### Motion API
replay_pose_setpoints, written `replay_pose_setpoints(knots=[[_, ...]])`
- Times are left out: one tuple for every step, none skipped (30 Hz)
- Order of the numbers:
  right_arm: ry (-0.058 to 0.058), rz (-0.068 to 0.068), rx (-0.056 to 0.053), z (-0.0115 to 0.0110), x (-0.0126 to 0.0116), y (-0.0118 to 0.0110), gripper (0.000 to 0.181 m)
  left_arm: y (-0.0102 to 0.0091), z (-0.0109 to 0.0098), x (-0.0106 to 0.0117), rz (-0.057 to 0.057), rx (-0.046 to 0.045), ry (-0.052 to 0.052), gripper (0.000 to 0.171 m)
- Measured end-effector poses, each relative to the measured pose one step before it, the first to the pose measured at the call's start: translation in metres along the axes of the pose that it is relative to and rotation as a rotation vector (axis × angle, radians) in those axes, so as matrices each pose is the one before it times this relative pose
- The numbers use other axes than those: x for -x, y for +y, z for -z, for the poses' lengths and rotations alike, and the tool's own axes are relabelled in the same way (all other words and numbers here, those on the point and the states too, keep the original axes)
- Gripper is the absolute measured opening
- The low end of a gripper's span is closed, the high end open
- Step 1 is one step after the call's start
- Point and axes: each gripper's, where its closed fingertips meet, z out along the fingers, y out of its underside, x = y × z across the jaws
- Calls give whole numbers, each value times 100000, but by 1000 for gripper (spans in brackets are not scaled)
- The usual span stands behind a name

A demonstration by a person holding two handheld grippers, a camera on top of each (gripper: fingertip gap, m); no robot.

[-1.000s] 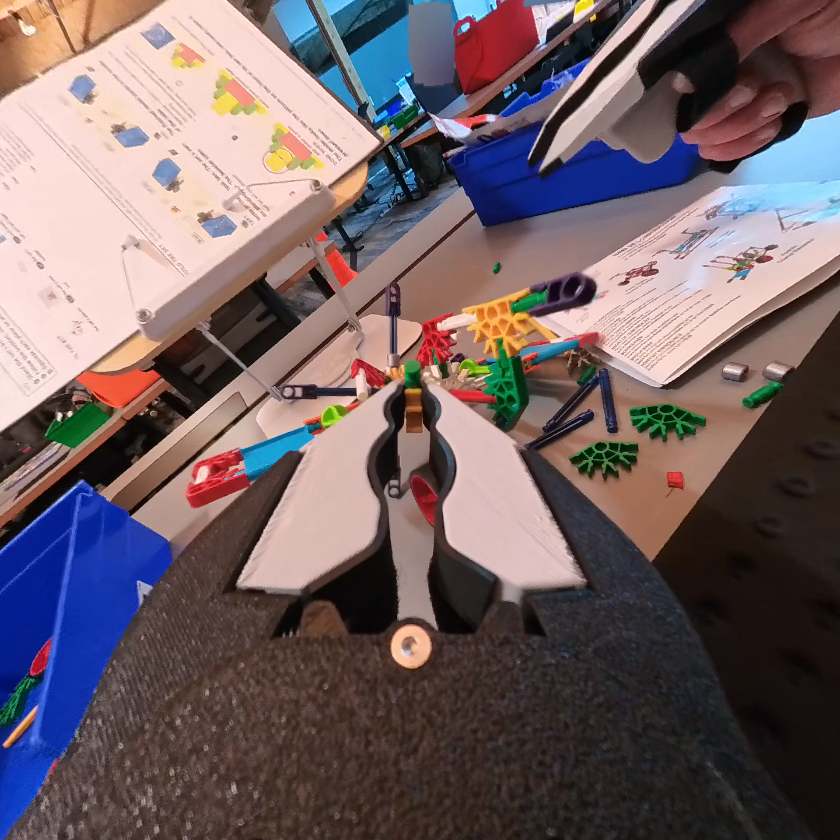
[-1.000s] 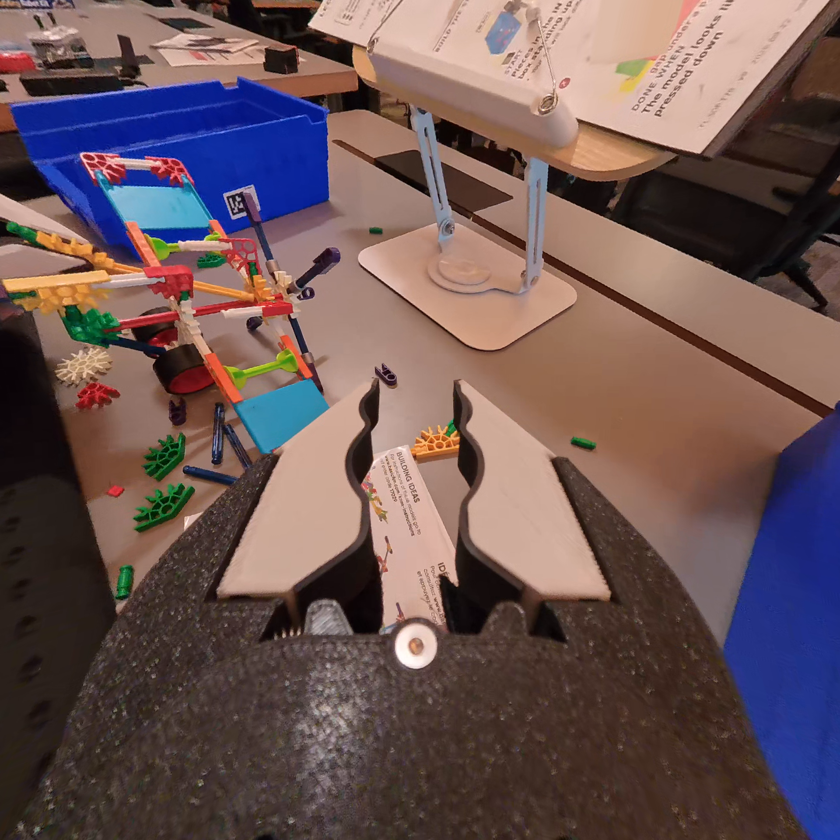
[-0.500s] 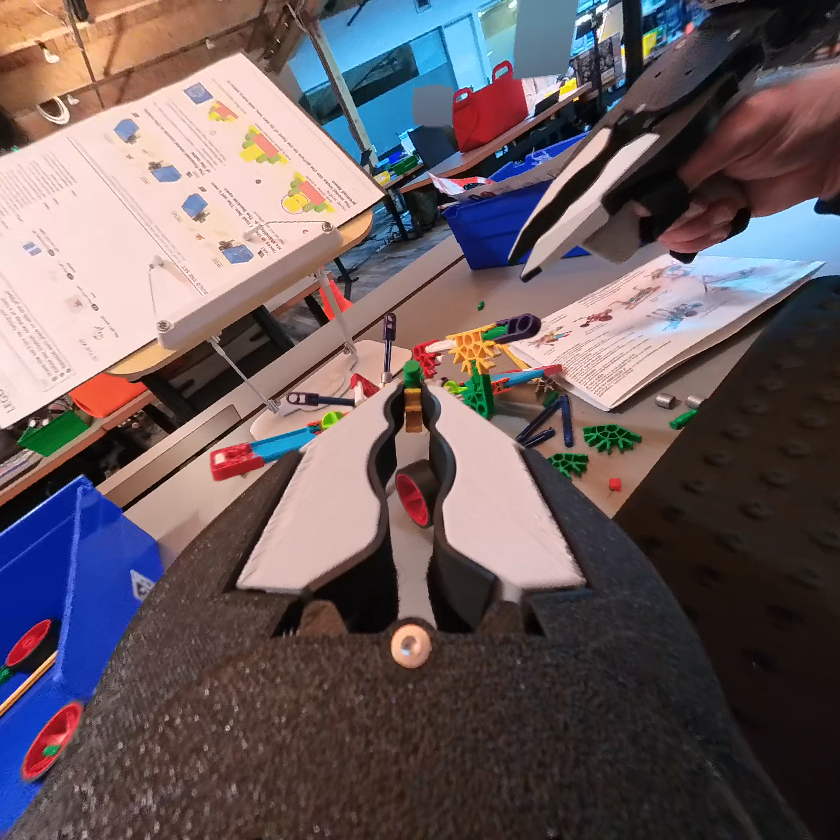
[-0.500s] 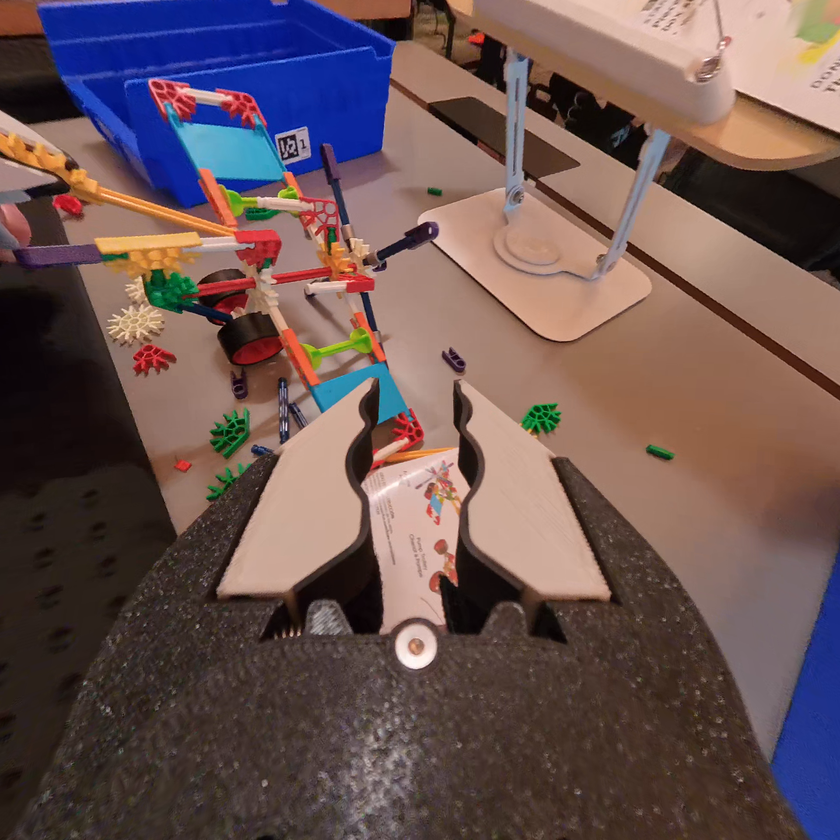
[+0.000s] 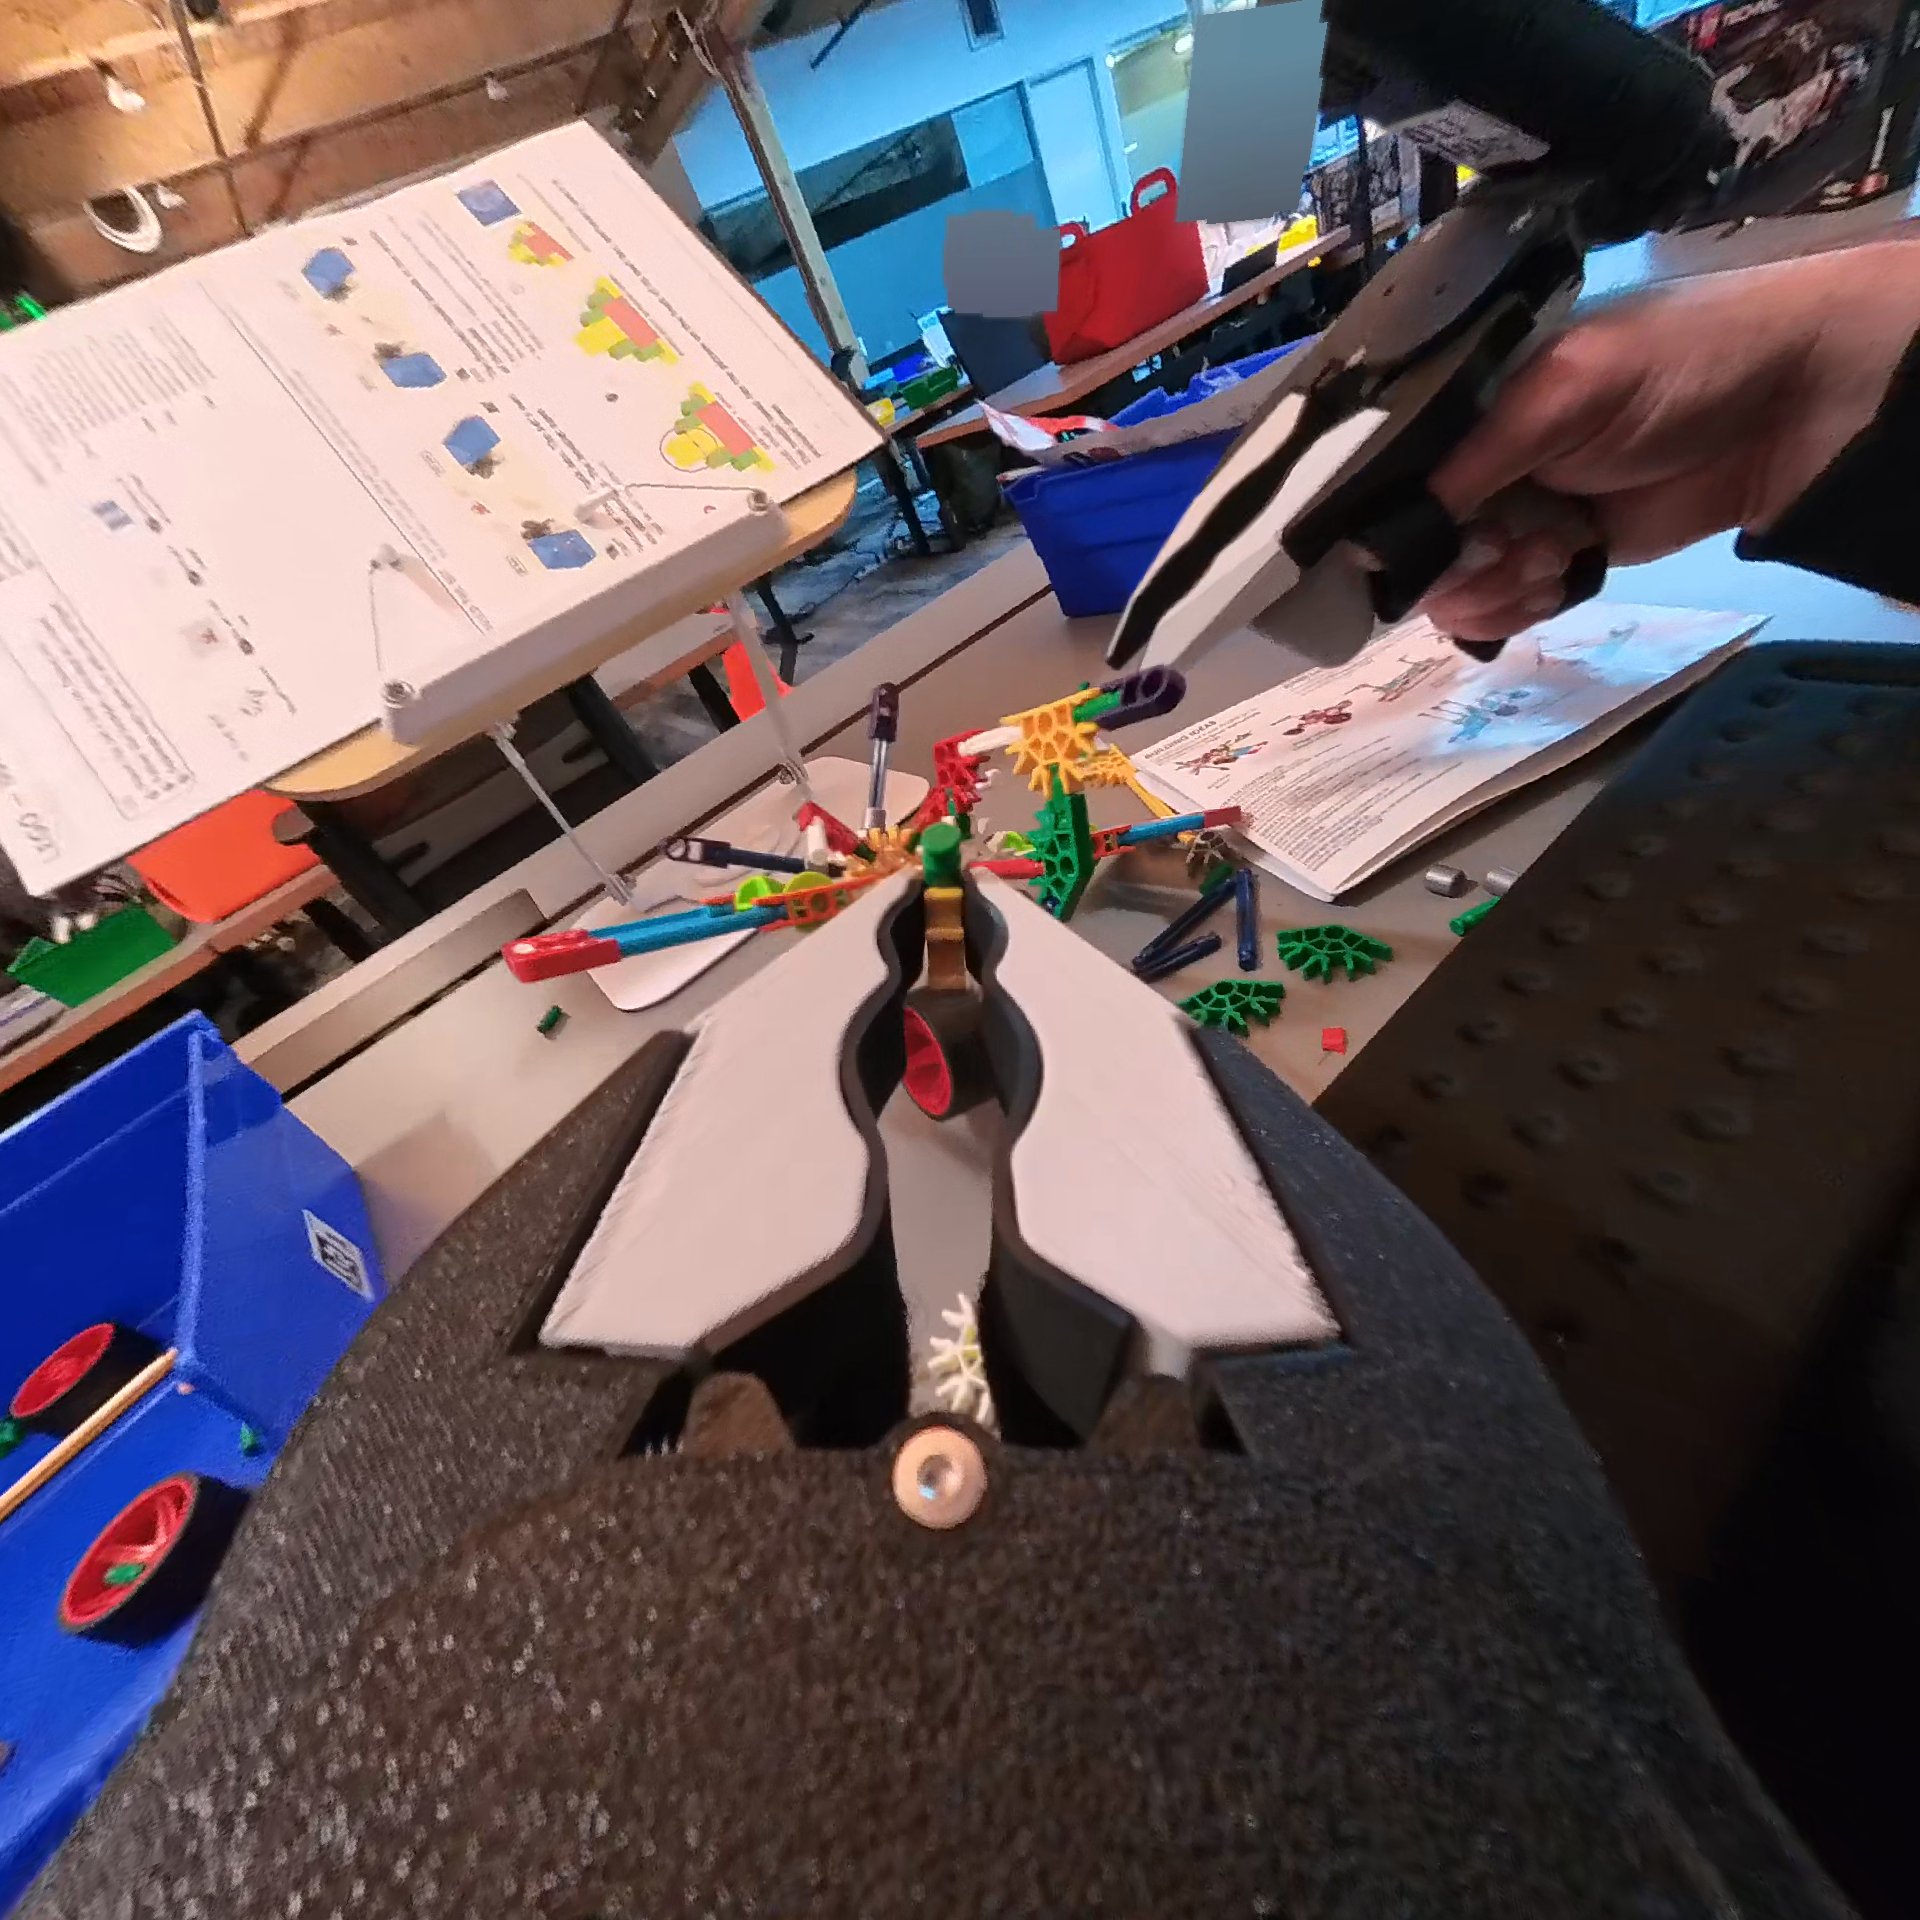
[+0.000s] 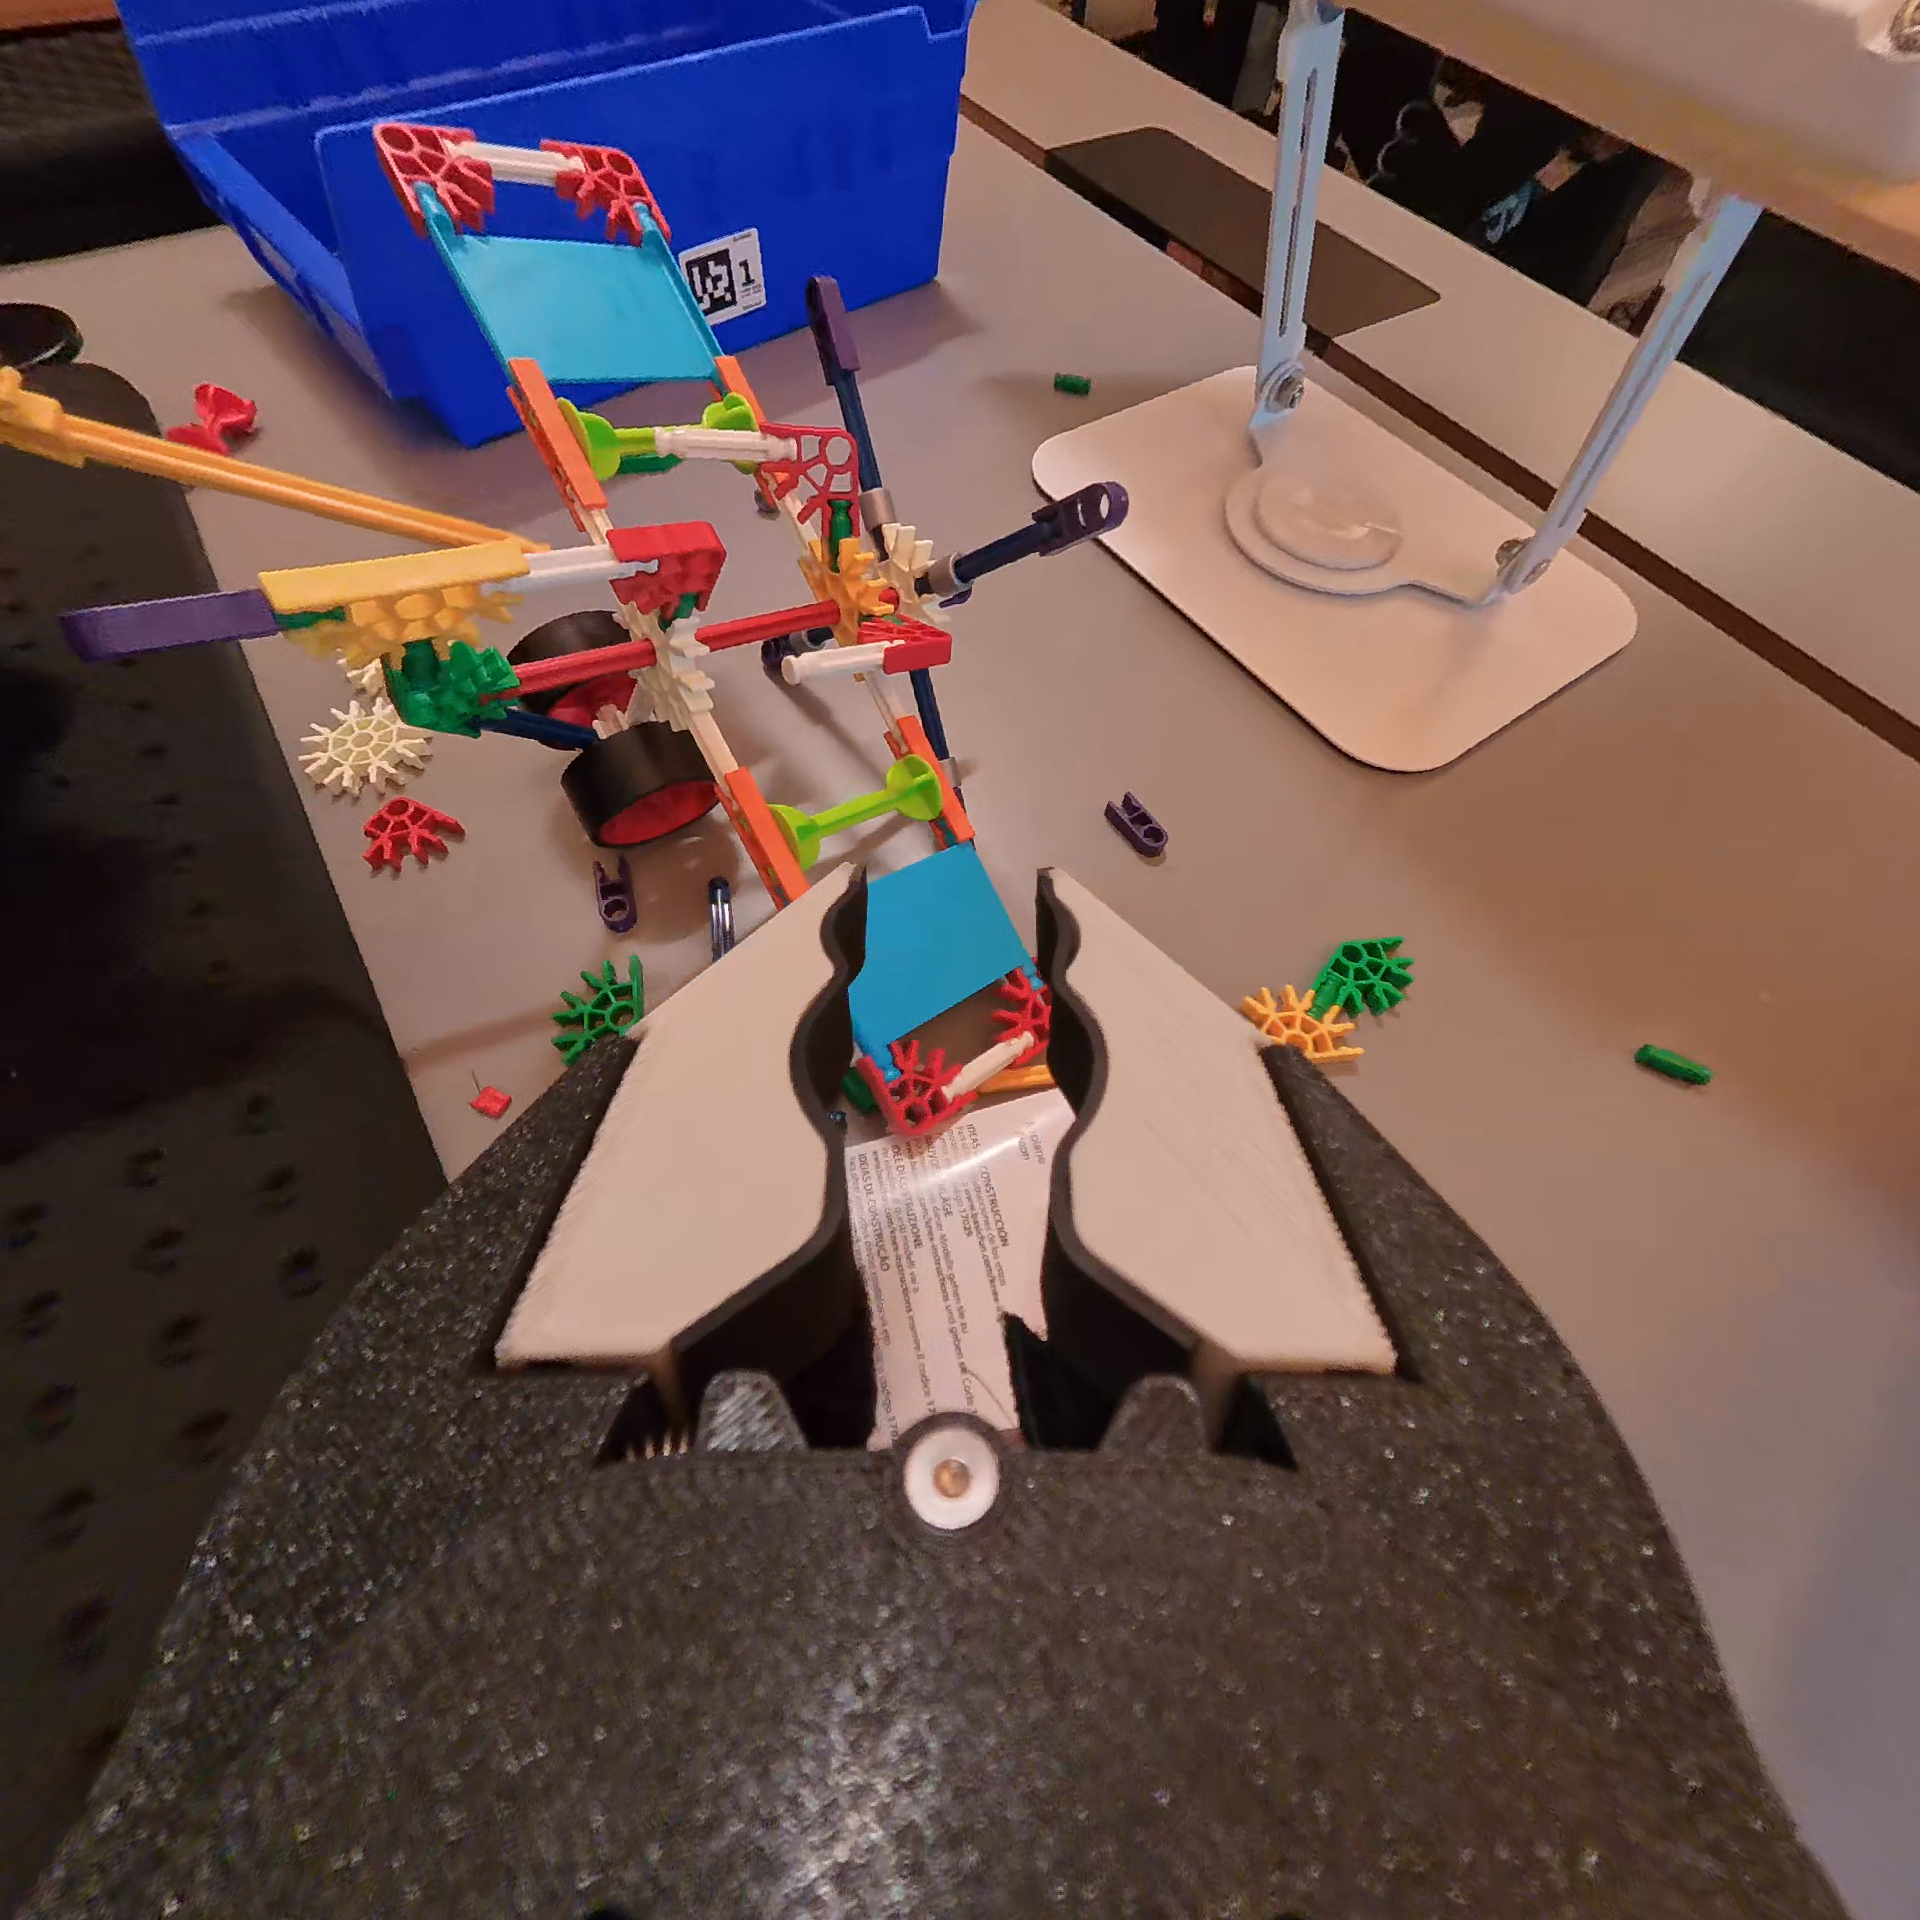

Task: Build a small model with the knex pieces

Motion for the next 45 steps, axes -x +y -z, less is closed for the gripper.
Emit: replay_pose_setpoints(knots=[[-576,54,382,-189,157,79,32,61,1,-114,977,-446,555,5],[-676,84,670,-243,180,122,32,75,-54,-68,1226,-292,303,5],[-639,163,1028,-267,166,165,32,91,-131,-63,1472,-33,354,5],[-598,335,974,-268,168,144,32,15,-153,-28,919,-345,-29,5],[-635,394,716,-255,162,77,32,63,-211,-107,119,83,409,5],[-496,277,473,-218,117,5,32,231,-302,-142,-186,1168,601,5],[-337,103,255,-175,79,-49,32,185,-292,-17,-631,897,-185,5],[-265,63,119,-151,64,-71,32,135,-273,-52,-742,447,101,5],[-330,195,45,-127,84,-64,32,179,-238,35,-226,917,-330,6],[-315,216,22,-110,81,-56,32,64,-136,111,-82,225,-786,5],[-121,193,-18,-94,58,-50,32,88,-88,68,62,391,-431,5],[-2,144,27,-71,16,-19,32,94,-64,25,19,419,-112,5],[-127,-32,16,-73,7,5,32,134,-44,77,-487,518,-569,5],[-292,-165,-83,-82,26,-11,33,188,-55,49,-1176,953,-423,5],[-300,-66,-34,-83,28,-7,32,131,-16,79,-1288,651,-588,5],[-198,141,122,-113,39,-12,32,35,-33,31,-456,-11,-32,5],[-168,307,218,-133,46,-28,32,106,-113,-19,630,530,593,5],[-277,546,267,-162,97,-56,33,118,-150,34,938,619,399,5],[-286,797,320,-201,122,-101,33,182,-166,241,585,930,-766,5],[-19,1055,529,-237,84,-107,33,290,-264,267,318,1866,-674,5],[353,1487,864,-258,39,-85,33,259,-318,160,166,1764,159,5],[438,1765,942,-268,3,-92,33,110,-265,171,-456,842,-103,5],[58,1570,870,-279,25,-84,33,21,-200,252,-887,259,-961,5],[-300,1091,758,-300,36,-106,33,82,-176,240,-541,636,-917,5],[-295,765,607,-284,-22,-115,33,39,-132,156,312,269,-293,5],[-89,695,420,-241,-96,-123,33,-26,-67,117,560,-223,-61,5],[-212,393,252,-199,-113,-113,33,-22,6,168,298,-307,-501,5],[-559,-176,169,-180,-81,-88,33,-70,72,93,321,-523,-185,5],[-549,-538,120,-148,-93,-54,33,-100,121,69,293,-786,-313,5],[-176,-478,40,-127,-133,-13,33,21,117,112,61,32,-533,5],[83,-415,-104,-111,-129,4,33,-59,189,187,-190,-524,-963,5],[-189,-516,63,-90,-64,55,32,-90,181,176,197,-869,-581,5],[-412,-467,168,-87,7,86,32,59,86,80,769,124,361,5],[-393,-260,23,-89,31,66,32,139,30,76,833,499,353,5],[-143,-76,-71,-40,-5,17,32,36,64,101,427,-406,-89,5],[-37,-117,-13,-14,-28,5,33,-44,68,26,-20,-687,250,5],[-199,-244,-95,8,-7,-35,33,-4,58,38,-694,-73,1,5],[-422,-156,-139,4,47,-57,32,30,56,132,-911,160,-479,5],[-316,173,19,8,68,-33,33,-95,66,46,-426,-669,310,5],[259,395,12,17,-8,-54,33,-304,121,-19,-159,-1838,635,5],[227,303,-274,82,-11,-93,33,-203,66,94,-17,-757,-371,5],[-439,150,-469,137,80,-121,33,-8,-25,153,-242,609,-727,5],[-516,47,-638,180,82,-141,33,-10,-77,80,-101,395,-62,5],[-115,-238,-552,201,-6,-103,33,-58,-91,14,353,-177,310,5],[2,-453,-373,176,-58,-64,33,-95,-110,17,618,-353,152,5]])
